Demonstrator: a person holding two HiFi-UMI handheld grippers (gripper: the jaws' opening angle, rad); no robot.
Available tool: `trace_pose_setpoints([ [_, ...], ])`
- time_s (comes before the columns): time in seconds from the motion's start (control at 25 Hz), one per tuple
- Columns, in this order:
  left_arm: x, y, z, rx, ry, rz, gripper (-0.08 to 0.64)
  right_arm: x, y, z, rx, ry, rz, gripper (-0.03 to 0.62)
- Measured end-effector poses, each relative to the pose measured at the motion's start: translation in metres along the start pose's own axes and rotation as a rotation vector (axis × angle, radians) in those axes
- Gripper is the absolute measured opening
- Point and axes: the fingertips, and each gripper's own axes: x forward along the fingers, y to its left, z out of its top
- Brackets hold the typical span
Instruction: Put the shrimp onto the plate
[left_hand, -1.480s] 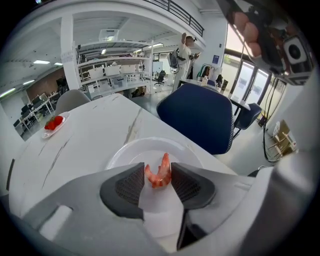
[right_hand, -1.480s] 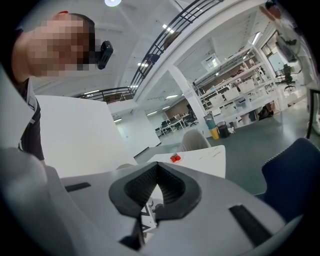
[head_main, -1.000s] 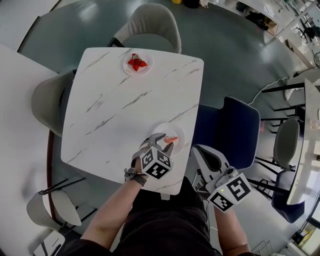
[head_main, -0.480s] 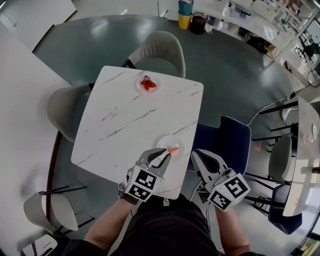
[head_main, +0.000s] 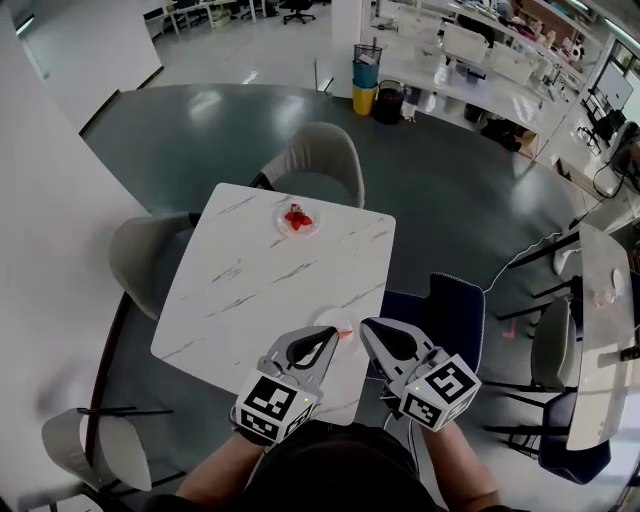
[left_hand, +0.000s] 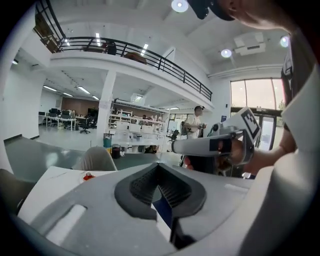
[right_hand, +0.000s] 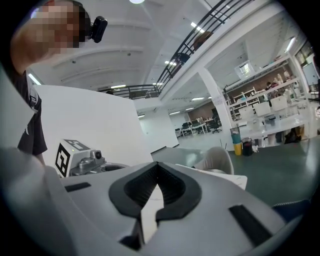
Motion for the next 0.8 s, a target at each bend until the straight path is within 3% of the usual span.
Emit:
trace_pose_setpoints([
  [0.44, -0.016, -0.011, 0.040, -0.025, -0.111, -0.003, 0.009, 0.000, 0.016, 0.022, -0.067, -0.005, -0.003, 0.002],
  [0.8, -0.025, -0.014, 0.060, -0.036, -0.151, 0.003, 0.009, 0.000, 0.021, 0.027, -0.071, -0.037, 0.007, 0.002],
])
